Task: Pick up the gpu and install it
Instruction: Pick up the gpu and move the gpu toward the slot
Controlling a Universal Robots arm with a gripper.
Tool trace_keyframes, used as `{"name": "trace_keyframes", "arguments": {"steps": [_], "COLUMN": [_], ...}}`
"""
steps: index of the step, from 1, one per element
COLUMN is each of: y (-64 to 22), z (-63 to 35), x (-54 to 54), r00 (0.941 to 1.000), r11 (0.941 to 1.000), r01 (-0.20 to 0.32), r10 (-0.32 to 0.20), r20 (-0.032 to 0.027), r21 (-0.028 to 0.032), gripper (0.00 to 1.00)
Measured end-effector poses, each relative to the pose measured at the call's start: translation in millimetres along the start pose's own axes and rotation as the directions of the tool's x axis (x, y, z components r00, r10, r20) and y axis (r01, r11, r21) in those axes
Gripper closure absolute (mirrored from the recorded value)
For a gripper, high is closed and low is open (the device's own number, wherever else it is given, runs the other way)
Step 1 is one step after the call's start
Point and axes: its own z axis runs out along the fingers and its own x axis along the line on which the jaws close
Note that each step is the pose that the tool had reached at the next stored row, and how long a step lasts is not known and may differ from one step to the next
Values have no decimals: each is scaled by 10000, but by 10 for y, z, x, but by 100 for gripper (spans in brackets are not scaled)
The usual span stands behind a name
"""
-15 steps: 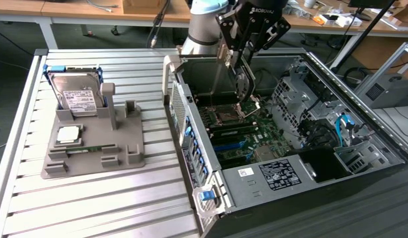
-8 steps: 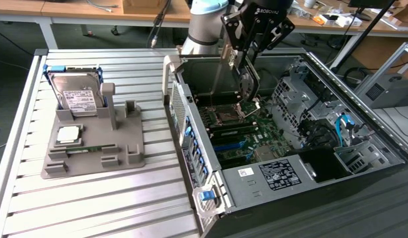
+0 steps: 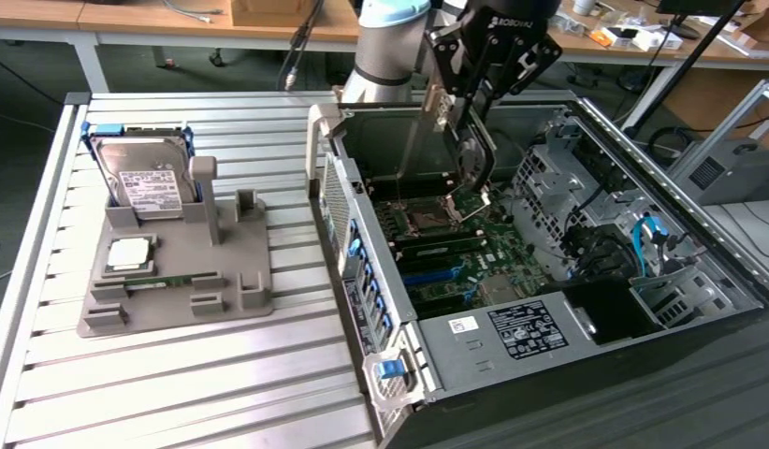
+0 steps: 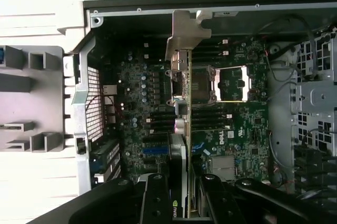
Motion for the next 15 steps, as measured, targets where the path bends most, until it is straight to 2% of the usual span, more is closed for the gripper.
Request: {"name": "trace_keyframes", "arguments": {"steps": [15], "y": [6], "z": [48], "x": [-158], "r00": [10000], "r11": [10000], "r01": [0], "r10": [0], "r20": [0], "r21": [19], "gripper": [73]}}
